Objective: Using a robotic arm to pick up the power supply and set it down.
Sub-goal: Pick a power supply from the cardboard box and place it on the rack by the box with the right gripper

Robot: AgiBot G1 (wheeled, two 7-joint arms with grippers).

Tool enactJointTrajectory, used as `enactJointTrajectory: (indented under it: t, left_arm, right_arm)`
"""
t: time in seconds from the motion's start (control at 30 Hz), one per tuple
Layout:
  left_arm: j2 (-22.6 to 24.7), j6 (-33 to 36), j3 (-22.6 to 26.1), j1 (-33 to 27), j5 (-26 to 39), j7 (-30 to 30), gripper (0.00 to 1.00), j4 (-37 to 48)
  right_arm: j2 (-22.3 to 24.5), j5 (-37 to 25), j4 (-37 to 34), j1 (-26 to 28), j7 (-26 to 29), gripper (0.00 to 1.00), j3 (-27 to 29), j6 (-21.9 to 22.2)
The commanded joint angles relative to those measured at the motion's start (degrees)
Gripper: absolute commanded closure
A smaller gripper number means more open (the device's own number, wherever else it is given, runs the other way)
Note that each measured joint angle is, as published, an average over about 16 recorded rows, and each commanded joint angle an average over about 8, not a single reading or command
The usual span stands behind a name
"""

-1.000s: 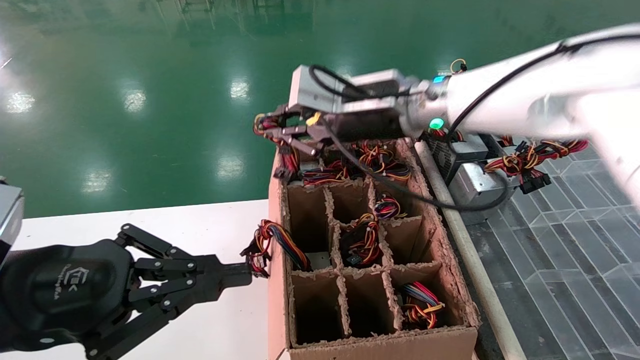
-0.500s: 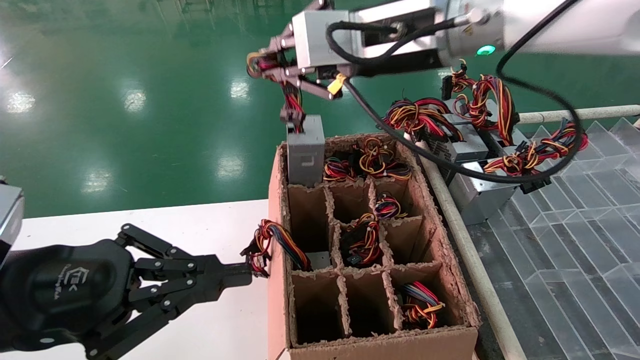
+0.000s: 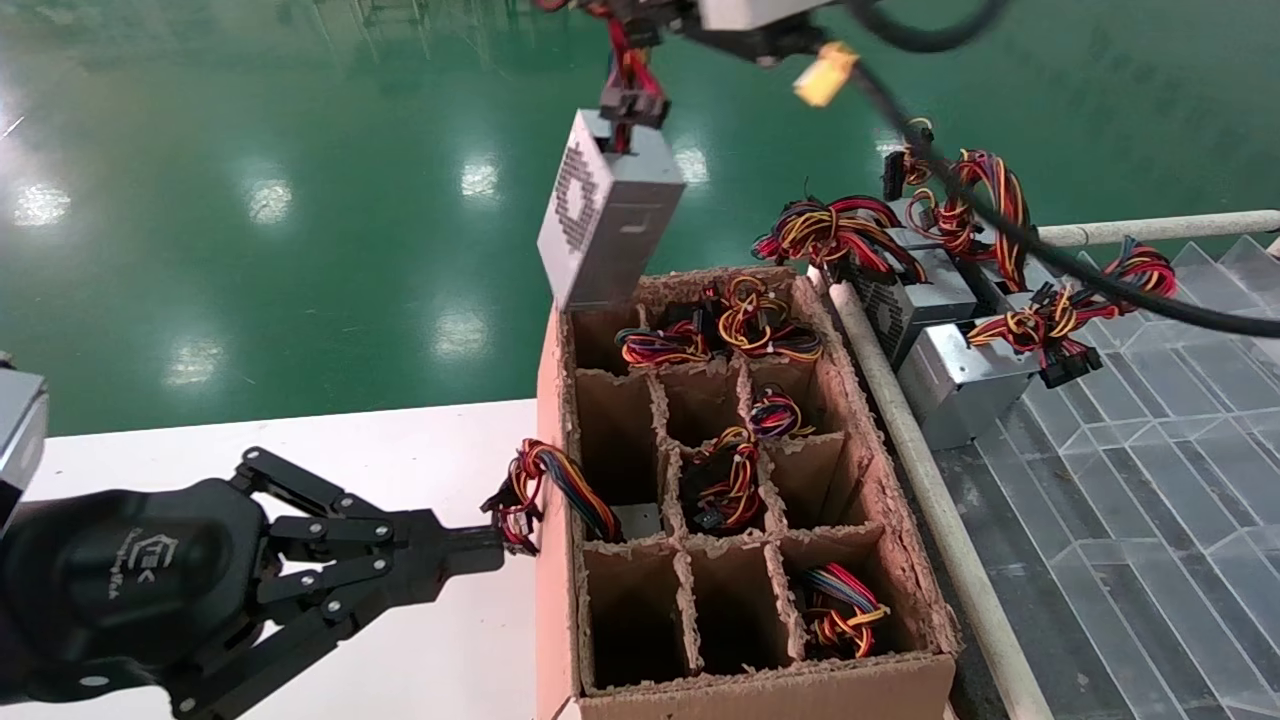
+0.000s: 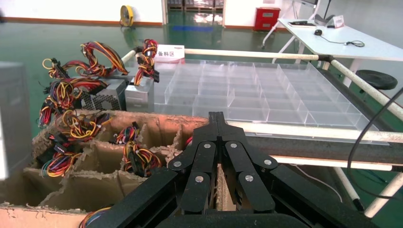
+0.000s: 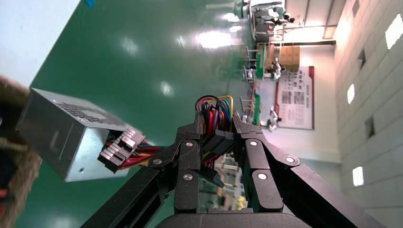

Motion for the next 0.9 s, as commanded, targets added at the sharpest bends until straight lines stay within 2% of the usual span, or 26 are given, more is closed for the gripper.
enactJointTrajectory:
  t: [0.03, 0.17, 0.3, 0.5, 0.7, 0.8, 0.9]
  left_arm:
    - [0.0, 0.0, 0.0, 0.0, 0.0, 0.0, 1.0, 0.0]
    - [0.0, 0.0, 0.0, 0.0, 0.0, 0.0, 1.0, 0.0]
    - [0.0, 0.0, 0.0, 0.0, 0.0, 0.0, 1.0, 0.0]
    - [0.0, 0.0, 0.0, 0.0, 0.0, 0.0, 1.0, 0.0]
    - [0.0, 0.0, 0.0, 0.0, 0.0, 0.0, 1.0, 0.0]
    - [0.0, 0.0, 0.0, 0.0, 0.0, 0.0, 1.0, 0.0]
    - [0.0, 0.0, 0.0, 0.0, 0.0, 0.0, 1.0, 0.0]
  right_arm:
    - [2.6, -1.1, 5.0, 0.7, 2.4, 1.0, 0.1, 0.5]
    - [6.7, -3.5, 11.3, 3.3, 8.6, 1.0, -0.3, -1.0]
    - [9.5, -5.2, 13.5, 7.0, 12.3, 1.0, -0.6, -4.9]
    - [13.6, -7.0, 13.9, 13.9, 15.2, 1.0, -1.0, -13.6]
    - [18.1, -5.8, 13.8, 20.6, 17.4, 1.0, -1.5, -23.3]
    - [21.0, -5.9, 13.6, 23.4, 17.3, 1.0, -2.5, -25.6]
    - [23.8, -8.1, 13.5, 26.2, 16.6, 1.0, -4.0, -25.9]
